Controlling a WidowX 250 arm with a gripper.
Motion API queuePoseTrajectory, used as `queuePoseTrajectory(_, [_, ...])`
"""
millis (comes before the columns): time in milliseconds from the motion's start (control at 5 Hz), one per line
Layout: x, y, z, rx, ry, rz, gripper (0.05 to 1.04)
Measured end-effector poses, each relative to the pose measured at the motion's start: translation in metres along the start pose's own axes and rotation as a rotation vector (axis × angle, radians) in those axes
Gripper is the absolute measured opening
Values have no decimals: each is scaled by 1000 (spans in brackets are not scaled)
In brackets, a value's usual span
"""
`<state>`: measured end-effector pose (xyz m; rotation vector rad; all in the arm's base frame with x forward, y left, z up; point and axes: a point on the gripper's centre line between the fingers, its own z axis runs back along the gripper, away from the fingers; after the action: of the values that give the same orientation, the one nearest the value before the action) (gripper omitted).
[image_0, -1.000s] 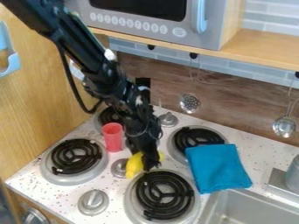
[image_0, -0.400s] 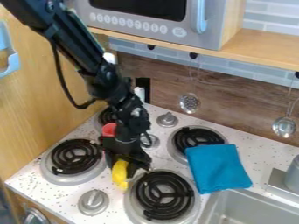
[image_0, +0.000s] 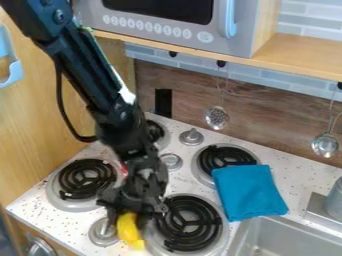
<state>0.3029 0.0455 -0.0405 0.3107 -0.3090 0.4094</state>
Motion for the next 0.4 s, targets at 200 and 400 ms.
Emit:
queuePoseTrajectory(200, [-12, 0, 1, -16, 13, 27, 610])
queuePoseTrajectory(400, [-18, -2, 1, -46, 15, 33, 674])
